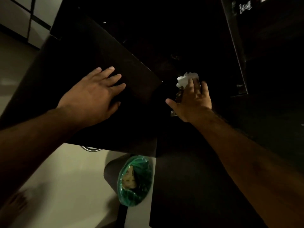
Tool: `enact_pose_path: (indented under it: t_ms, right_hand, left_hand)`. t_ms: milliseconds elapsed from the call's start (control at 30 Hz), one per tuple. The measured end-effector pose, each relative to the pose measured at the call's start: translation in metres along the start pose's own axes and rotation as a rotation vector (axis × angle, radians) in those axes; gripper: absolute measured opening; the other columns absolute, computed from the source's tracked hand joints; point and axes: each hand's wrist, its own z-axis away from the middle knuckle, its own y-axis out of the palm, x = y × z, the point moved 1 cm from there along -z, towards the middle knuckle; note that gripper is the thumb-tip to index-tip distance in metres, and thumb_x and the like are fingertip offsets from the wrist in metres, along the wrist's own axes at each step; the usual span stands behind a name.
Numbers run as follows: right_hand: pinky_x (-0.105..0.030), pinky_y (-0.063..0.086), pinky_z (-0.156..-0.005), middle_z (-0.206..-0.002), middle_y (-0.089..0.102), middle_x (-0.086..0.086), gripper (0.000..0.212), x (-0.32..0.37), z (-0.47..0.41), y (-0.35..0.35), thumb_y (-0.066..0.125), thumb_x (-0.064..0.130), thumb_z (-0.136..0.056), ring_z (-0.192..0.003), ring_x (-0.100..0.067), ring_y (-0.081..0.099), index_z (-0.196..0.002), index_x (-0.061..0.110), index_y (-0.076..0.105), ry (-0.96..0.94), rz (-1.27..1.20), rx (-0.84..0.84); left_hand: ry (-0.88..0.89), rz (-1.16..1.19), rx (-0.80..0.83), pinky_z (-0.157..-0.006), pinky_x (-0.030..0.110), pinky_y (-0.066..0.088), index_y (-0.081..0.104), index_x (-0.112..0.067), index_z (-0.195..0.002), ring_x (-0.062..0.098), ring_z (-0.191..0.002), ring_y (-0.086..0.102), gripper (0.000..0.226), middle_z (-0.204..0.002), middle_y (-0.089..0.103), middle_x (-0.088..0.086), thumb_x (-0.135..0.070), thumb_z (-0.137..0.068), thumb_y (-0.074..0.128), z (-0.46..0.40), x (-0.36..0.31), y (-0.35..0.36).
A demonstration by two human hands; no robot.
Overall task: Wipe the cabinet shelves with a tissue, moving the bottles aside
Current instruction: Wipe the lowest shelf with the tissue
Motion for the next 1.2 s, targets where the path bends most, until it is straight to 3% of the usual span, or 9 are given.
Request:
enact_pose_path:
  t_ms: [133, 267, 500, 567, 700, 767, 833, 933, 1200]
  right_hand:
    - [-0.048, -0.010, -0.119, -0.162, -0.015, -0.015, 0.106, -0.022, 0.028, -0.005, -0.006, 0.081, -0.080, -0.149, -0.027, -0.018, -0.153, 0.004, -0.009, 0.044, 0.029, 0.042]
    - [-0.043, 0.009, -0.120, -0.162, -0.017, -0.012, 0.109, -0.035, 0.010, -0.016, 0.004, 0.086, -0.078, -0.150, -0.028, -0.010, -0.154, 0.009, -0.012, 0.163, -0.203, -0.001]
    - [-0.050, -0.016, -0.117, -0.162, -0.015, -0.012, 0.106, -0.010, 0.031, 0.000, -0.013, 0.082, -0.075, -0.149, -0.025, -0.020, -0.153, 0.011, -0.013, -0.017, 0.009, 0.071]
    - [-0.049, -0.009, -0.118, -0.164, -0.008, -0.010, 0.112, -0.026, 0.040, -0.005, -0.013, 0.084, -0.071, -0.151, -0.024, -0.012, -0.155, 0.010, -0.006, 0.047, -0.009, 0.053]
    - [-0.046, 0.022, -0.115, -0.164, 0.002, -0.012, 0.122, -0.042, 0.014, -0.020, -0.006, 0.093, -0.061, -0.149, -0.031, 0.013, -0.157, 0.017, -0.001, 0.224, -0.238, 0.023]
    - [-0.045, 0.016, -0.118, -0.164, -0.005, -0.013, 0.118, -0.032, 0.002, -0.018, -0.003, 0.093, -0.066, -0.151, -0.031, 0.004, -0.156, 0.016, -0.004, 0.187, -0.222, 0.061]
    - [-0.046, -0.005, -0.119, -0.162, -0.017, -0.012, 0.111, -0.016, 0.002, -0.009, -0.010, 0.087, -0.072, -0.149, -0.027, -0.016, -0.155, 0.014, -0.010, 0.078, -0.081, 0.084]
    - [-0.048, -0.016, -0.116, -0.162, -0.016, -0.010, 0.105, -0.009, 0.021, 0.000, -0.015, 0.083, -0.074, -0.148, -0.026, -0.020, -0.155, 0.015, -0.010, -0.010, 0.011, 0.103]
    - [-0.041, 0.008, -0.120, -0.161, 0.010, -0.021, 0.113, -0.039, 0.057, -0.025, 0.003, 0.084, -0.081, -0.149, -0.032, 0.011, -0.152, -0.004, 0.003, 0.229, -0.028, 0.077]
  left_hand:
    - [-0.029, -0.100, 0.069, -0.122, 0.040, 0.003, 0.020, -0.025, -0.153, 0.021, -0.150, 0.000, 0.064, -0.162, 0.011, 0.004, -0.052, -0.095, 0.029, -0.002, -0.002, -0.002]
    - [-0.045, -0.186, 0.104, -0.122, 0.042, 0.001, 0.015, -0.024, -0.153, 0.023, -0.150, -0.007, 0.066, -0.163, 0.002, 0.005, -0.056, -0.096, 0.023, -0.003, -0.006, 0.002]
    - [-0.024, -0.310, 0.132, -0.120, 0.048, -0.003, 0.006, -0.021, -0.154, 0.030, -0.148, -0.014, 0.077, -0.162, -0.007, 0.012, -0.066, -0.092, 0.014, -0.002, -0.005, 0.007]
    - [-0.030, -0.317, 0.130, -0.120, 0.049, -0.004, 0.004, -0.021, -0.154, 0.031, -0.148, -0.015, 0.078, -0.162, -0.008, 0.012, -0.067, -0.092, 0.013, -0.003, -0.006, 0.008]
    - [-0.034, -0.321, 0.121, -0.120, 0.049, -0.005, 0.004, -0.021, -0.154, 0.031, -0.148, -0.016, 0.079, -0.162, -0.008, 0.012, -0.068, -0.091, 0.013, -0.003, -0.005, 0.011]
    - [-0.034, -0.327, 0.120, -0.120, 0.049, -0.005, 0.004, -0.021, -0.154, 0.031, -0.148, -0.016, 0.079, -0.162, -0.009, 0.012, -0.068, -0.091, 0.012, -0.002, -0.005, 0.011]
    - [-0.034, -0.331, 0.122, -0.120, 0.049, -0.004, 0.003, -0.021, -0.154, 0.031, -0.148, -0.016, 0.079, -0.162, -0.009, 0.012, -0.068, -0.091, 0.012, -0.002, -0.006, 0.010]
    - [-0.029, -0.329, 0.128, -0.120, 0.049, -0.004, 0.005, -0.021, -0.154, 0.031, -0.148, -0.015, 0.079, -0.162, -0.007, 0.011, -0.068, -0.091, 0.012, -0.002, -0.005, 0.009]
    - [-0.025, -0.321, 0.129, -0.120, 0.048, -0.005, 0.005, -0.022, -0.154, 0.030, -0.148, -0.016, 0.079, -0.162, -0.007, 0.011, -0.068, -0.091, 0.011, -0.002, -0.005, 0.007]
